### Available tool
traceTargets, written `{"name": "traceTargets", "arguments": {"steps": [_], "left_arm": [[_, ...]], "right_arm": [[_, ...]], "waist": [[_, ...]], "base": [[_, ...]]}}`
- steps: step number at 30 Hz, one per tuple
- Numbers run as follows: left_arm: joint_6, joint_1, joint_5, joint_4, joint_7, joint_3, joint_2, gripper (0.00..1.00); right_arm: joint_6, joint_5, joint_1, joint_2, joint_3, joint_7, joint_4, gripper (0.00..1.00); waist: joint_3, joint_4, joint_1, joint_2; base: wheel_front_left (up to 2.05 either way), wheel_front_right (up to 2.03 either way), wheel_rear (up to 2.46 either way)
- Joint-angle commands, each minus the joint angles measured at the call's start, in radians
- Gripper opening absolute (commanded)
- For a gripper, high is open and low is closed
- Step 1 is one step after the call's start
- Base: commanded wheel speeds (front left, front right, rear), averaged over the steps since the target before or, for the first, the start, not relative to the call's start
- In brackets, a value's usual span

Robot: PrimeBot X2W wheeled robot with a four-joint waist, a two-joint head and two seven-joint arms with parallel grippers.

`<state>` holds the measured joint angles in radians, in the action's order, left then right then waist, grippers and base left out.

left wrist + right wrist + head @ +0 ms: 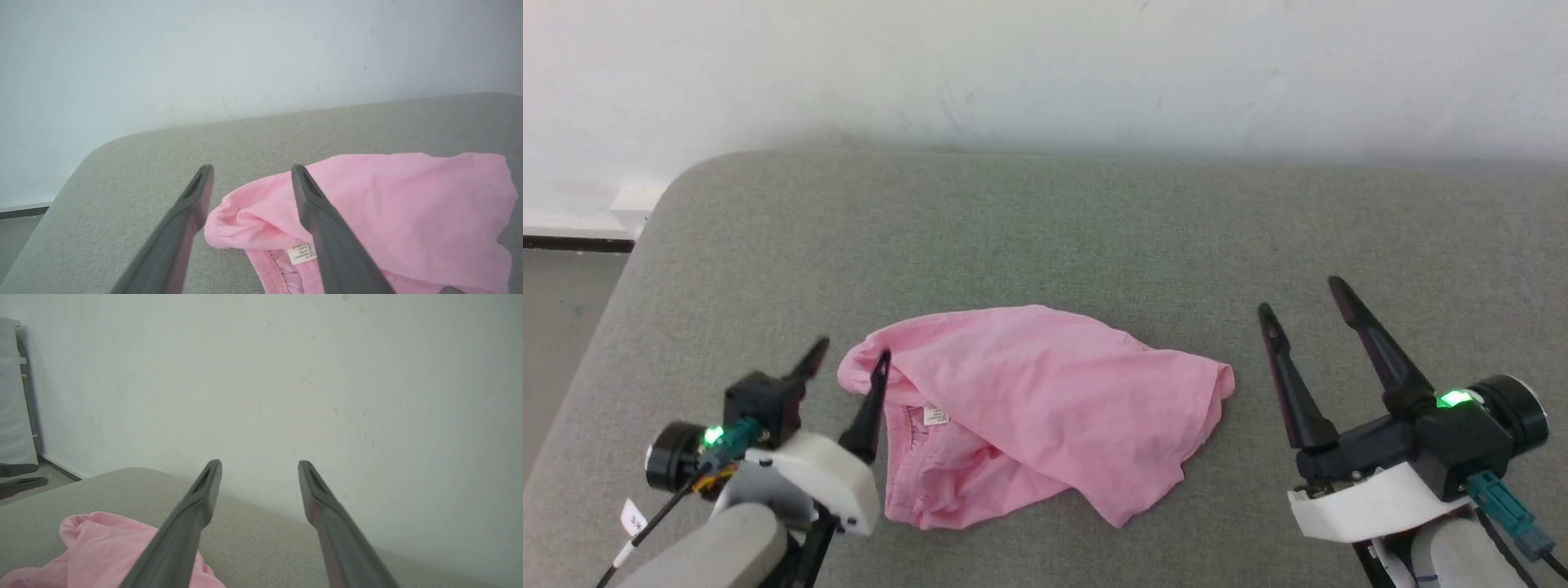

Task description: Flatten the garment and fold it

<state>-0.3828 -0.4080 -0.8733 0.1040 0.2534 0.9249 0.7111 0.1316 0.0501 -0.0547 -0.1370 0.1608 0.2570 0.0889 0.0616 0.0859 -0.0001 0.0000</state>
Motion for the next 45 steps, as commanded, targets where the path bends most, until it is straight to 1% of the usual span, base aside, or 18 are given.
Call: {"name": "traceTargets", "arguments": {"steps": [1, 4, 6, 8, 10, 11, 13, 18, 23, 25, 27, 30, 32, 35, 39, 40, 41, 45], "left_arm": [[-0.031, 0.023, 0.036, -0.03, 0.007, -0.038, -0.017, 1.0], [-0.111, 0.083, 0.167, -0.121, 0.008, -0.182, -0.057, 1.0], [-0.149, 0.14, 0.258, -0.166, 0.008, -0.271, -0.088, 1.0], [-0.17, 0.2, 0.327, -0.204, 0.008, -0.361, -0.133, 1.0], [-0.172, 0.254, 0.388, -0.226, 0.008, -0.433, -0.173, 1.0], [-0.166, 0.279, 0.412, -0.232, 0.008, -0.463, -0.192, 1.0], [-0.145, 0.315, 0.462, -0.247, 0.008, -0.52, -0.229, 1.0], [-0.053, 0.357, 0.533, -0.218, 0.008, -0.611, -0.316, 1.0], [0.004, 0.364, 0.606, -0.171, 0.008, -0.681, -0.394, 1.0], [0.026, 0.367, 0.633, -0.16, 0.008, -0.7, -0.419, 1.0], [0.045, 0.364, 0.656, -0.149, 0.008, -0.718, -0.442, 1.0], [0.072, 0.359, 0.687, -0.14, 0.008, -0.745, -0.475, 1.0], [0.081, 0.357, 0.695, -0.138, 0.008, -0.753, -0.486, 1.0], [0.107, 0.352, 0.718, -0.134, 0.008, -0.771, -0.515, 1.0], [0.137, 0.345, 0.742, -0.126, 0.008, -0.795, -0.547, 1.0], [0.143, 0.346, 0.747, -0.124, 0.008, -0.802, -0.553, 1.0], [0.148, 0.348, 0.751, -0.122, 0.008, -0.809, -0.559, 1.0], [0.166, 0.366, 0.766, -0.111, 0.008, -0.84, -0.576, 1.0]], "right_arm": [[-0.001, 0.023, -0.019, -0.01, 0.018, 0.005, 0.006, 1.0], [-0.001, 0.053, -0.055, -0.078, 0.105, 0.005, 0.01, 1.0], [-0.001, 0.075, -0.086, -0.133, 0.19, 0.005, -0.003, 1.0], [-0.001, 0.104, -0.121, -0.194, 0.285, 0.005, -0.031, 1.0], [-0.001, 0.143, -0.162, -0.261, 0.406, 0.0, -0.082, 1.0], [-0.001, 0.168, -0.187, -0.29, 0.464, -0.023, -0.112, 1.0], [-0.001, 0.239, -0.241, -0.329, 0.573, -0.117, -0.164, 1.0], [-0.001, 0.416, -0.392, -0.398, 0.838, -0.34, -0.225, 1.0], [-0.001, 0.542, -0.522, -0.415, 1.042, -0.522, -0.253, 1.0], [-0.001, 0.573, -0.564, -0.41, 1.081, -0.57, -0.265, 1.0], [-0.001, 0.557, -0.606, -0.404, 1.103, -0.602, -0.286, 1.0], [-0.001, 0.552, -0.627, -0.378, 1.115, -0.621, -0.323, 1.0], [-0.001, 0.556, -0.629, -0.369, 1.117, -0.623, -0.335, 1.0], [-0.001, 0.535, -0.604, -0.346, 1.119, -0.671, -0.354, 1.0], [-0.001, 0.503, -0.535, -0.34, 1.119, -0.749, -0.32, 1.0], [-0.001, 0.503, -0.532, -0.345, 1.119, -0.741, -0.313, 0.31], [-0.001, 0.507, -0.533, -0.349, 1.119, -0.723, -0.31, 0.0], [-0.001, 0.526, -0.567, -0.37, 1.119, -0.568, -0.313, 0.0]], "waist": [[-0.01, 0.009, 0.0001, 0.0], [-0.012, 0.01, 0.0001, 0.0], [-0.011, 0.007, 0.0001, 0.0], [-0.01, 0.006, 0.0001, 0.0], [-0.009, 0.005, 0.0001, 0.0], [-0.007, 0.004, 0.0001, 0.0], [0.0, 0.002, 0.0001, 0.0], [0.028, 0.012, 0.0001, 0.0], [0.06, 0.029, 0.0001, 0.0], [0.072, 0.035, 0.0001, 0.0], [0.085, 0.041, 0.0001, 0.0], [0.102, 0.052, 0.0001, 0.0], [0.107, 0.056, 0.0001, 0.0], [0.122, 0.067, 0.0001, 0.0], [0.13, 0.075, 0.0001, 0.0], [0.13, 0.073, 0.0001, 0.0], [0.127, 0.07, 0.0001, 0.0], [0.101, 0.042, 0.0001, 0.0]], "base": [[0.0, 0.0, 0.0], [0.0, 0.0, 0.0], [0.0, 0.0, 0.0], [0.0, 0.0, 0.0], [0.0, 0.0, 0.0], [0.0, 0.0, 0.0], [0.0, 0.0, 0.0], [0.0, 0.0, 0.0], [0.0, 0.0, 0.0], [0.0, 0.0, 0.0], [0.0, 0.0, 0.0], [0.0, 0.0, 0.0], [0.0, 0.0, 0.0], [0.0, 0.0, 0.0], [0.0, 0.0, 0.0], [0.0, 0.0, 0.0], [0.0, 0.0, 0.0], [0.0, 0.0, 0.0]]}}
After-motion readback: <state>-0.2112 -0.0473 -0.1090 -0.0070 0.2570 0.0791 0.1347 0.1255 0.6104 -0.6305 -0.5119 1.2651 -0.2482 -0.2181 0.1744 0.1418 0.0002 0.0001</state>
